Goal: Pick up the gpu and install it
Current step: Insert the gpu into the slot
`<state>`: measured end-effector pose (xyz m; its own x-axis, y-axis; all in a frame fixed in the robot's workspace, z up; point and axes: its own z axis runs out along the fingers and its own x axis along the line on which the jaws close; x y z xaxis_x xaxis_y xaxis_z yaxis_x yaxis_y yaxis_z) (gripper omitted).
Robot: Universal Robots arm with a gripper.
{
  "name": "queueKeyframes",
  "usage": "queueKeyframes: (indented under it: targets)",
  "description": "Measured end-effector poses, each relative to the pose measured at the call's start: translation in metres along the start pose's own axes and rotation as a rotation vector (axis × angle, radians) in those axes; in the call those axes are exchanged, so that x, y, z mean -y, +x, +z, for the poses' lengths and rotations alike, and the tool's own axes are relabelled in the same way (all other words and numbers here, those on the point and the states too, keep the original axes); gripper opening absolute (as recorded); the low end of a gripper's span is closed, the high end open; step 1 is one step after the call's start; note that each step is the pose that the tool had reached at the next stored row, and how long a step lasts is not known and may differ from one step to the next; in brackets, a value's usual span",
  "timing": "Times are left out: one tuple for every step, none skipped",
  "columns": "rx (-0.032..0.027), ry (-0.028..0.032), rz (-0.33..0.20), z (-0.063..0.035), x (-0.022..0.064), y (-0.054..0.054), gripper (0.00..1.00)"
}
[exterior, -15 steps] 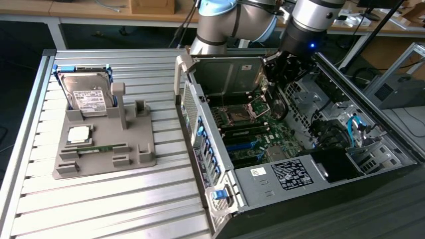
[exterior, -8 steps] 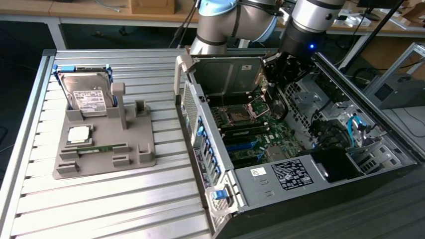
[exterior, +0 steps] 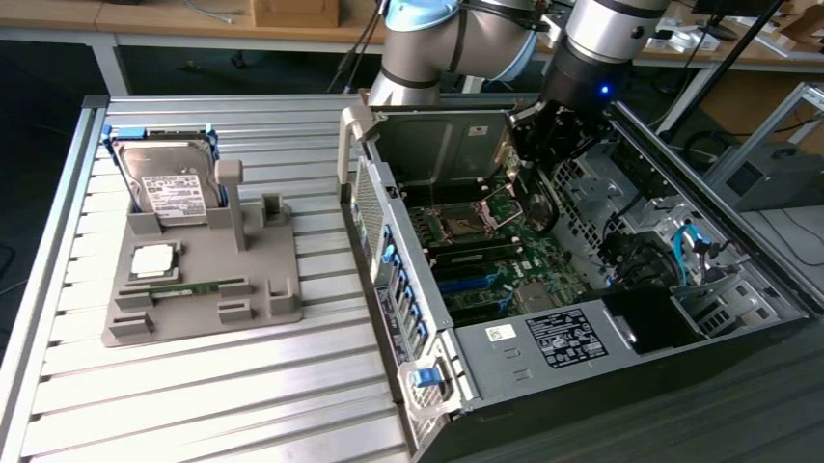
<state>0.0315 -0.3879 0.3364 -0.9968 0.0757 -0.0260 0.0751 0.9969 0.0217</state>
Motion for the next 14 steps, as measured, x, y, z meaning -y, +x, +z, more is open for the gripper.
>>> queueKeyframes:
  targets:
    - [0.0000, 0.0000, 0.000, 0.0000, 0.0000, 0.0000, 0.27]
    - [-0.0001, 0.0000, -0.001, 0.0000, 0.0000, 0.0000, 0.27]
    - [0.0000, 0.0000, -0.003, 0.0000, 0.0000, 0.0000, 0.27]
    - [-0.0001, -0.0002, -0.006, 0.0000, 0.0000, 0.0000, 0.27]
    - [-0.0002, -0.0003, -0.010, 0.0000, 0.0000, 0.0000, 0.27]
    - [-0.0003, -0.0004, -0.014, 0.0000, 0.0000, 0.0000, 0.27]
    - [-0.0004, -0.0005, -0.019, 0.0000, 0.0000, 0.0000, 0.27]
    - [-0.0005, -0.0006, -0.025, 0.0000, 0.0000, 0.0000, 0.27]
    - [-0.0007, -0.0008, -0.031, 0.0000, 0.0000, 0.0000, 0.27]
    - [-0.0008, -0.0010, -0.038, 0.0000, 0.0000, 0.0000, 0.27]
    - [-0.0009, -0.0011, -0.043, 0.0000, 0.0000, 0.0000, 0.27]
    - [-0.0011, -0.0013, -0.050, 0.0000, 0.0000, 0.0000, 0.27]
    - [-0.0012, -0.0014, -0.056, 0.0000, 0.0000, 0.0000, 0.27]
    - [-0.0014, -0.0017, -0.065, 0.0000, 0.0000, 0.0000, 0.27]
